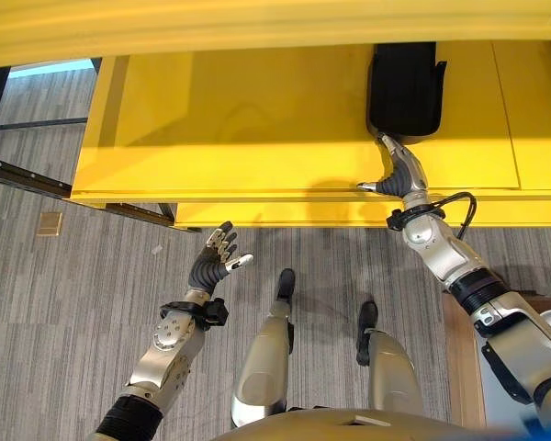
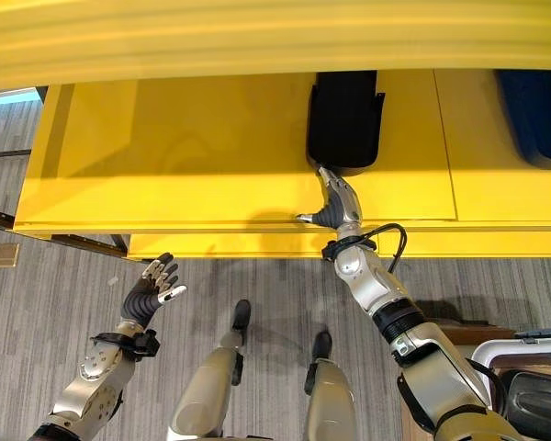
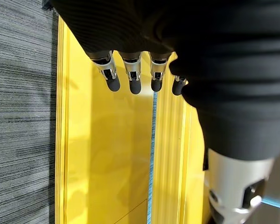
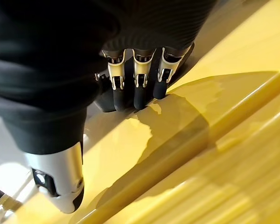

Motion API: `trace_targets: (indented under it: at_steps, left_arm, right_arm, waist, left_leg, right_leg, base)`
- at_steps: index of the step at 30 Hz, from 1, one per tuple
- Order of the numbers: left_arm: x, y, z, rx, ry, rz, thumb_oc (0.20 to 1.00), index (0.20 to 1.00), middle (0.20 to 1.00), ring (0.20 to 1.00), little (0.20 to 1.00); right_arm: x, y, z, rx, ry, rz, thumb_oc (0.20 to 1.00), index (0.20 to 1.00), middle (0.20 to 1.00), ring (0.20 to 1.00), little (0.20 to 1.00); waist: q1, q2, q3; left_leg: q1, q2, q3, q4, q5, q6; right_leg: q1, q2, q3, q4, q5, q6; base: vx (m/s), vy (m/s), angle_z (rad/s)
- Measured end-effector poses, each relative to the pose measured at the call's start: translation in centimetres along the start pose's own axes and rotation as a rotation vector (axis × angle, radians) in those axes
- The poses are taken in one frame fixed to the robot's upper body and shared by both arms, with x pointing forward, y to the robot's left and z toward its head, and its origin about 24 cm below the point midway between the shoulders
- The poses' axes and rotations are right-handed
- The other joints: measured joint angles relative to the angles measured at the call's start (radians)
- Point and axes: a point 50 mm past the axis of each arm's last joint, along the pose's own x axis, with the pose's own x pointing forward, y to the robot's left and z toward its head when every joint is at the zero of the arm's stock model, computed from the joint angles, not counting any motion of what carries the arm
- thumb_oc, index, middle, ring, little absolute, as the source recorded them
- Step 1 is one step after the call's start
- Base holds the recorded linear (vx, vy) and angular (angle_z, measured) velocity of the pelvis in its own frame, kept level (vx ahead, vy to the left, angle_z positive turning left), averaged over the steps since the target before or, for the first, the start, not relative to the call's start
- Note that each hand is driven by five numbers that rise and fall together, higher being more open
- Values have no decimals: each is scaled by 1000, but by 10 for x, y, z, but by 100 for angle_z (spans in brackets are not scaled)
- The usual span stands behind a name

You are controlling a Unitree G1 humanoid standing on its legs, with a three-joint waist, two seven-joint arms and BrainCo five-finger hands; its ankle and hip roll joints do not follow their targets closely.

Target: Move parts from the plastic box to the shelf.

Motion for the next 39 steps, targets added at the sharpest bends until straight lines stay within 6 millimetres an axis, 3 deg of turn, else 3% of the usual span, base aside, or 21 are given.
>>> trace_targets:
  at_steps: [30,39]
  left_arm:
    - [-1,6,3,34,3,-12,1000,1000,1000,1000,1000]
    - [-1,6,3,34,4,-11,1000,1000,1000,1000,1000]
  right_arm:
    - [2,-9,-10,-6,39,-37,1000,1000,1000,1000,1000]
    - [10,-25,-11,-44,36,-81,1000,1000,1000,1000,1000]
  waist:
    - [-1,0,0]
    - [1,1,0]
  left_leg:
    - [-11,0,0,6,-2,3]
    - [-28,0,-2,11,-1,2]
  right_leg:
    - [-24,-1,3,29,-11,-9]
    - [-41,-1,2,36,-12,-10]
  base:
    - [0,0,0]
    - [0,0,0]
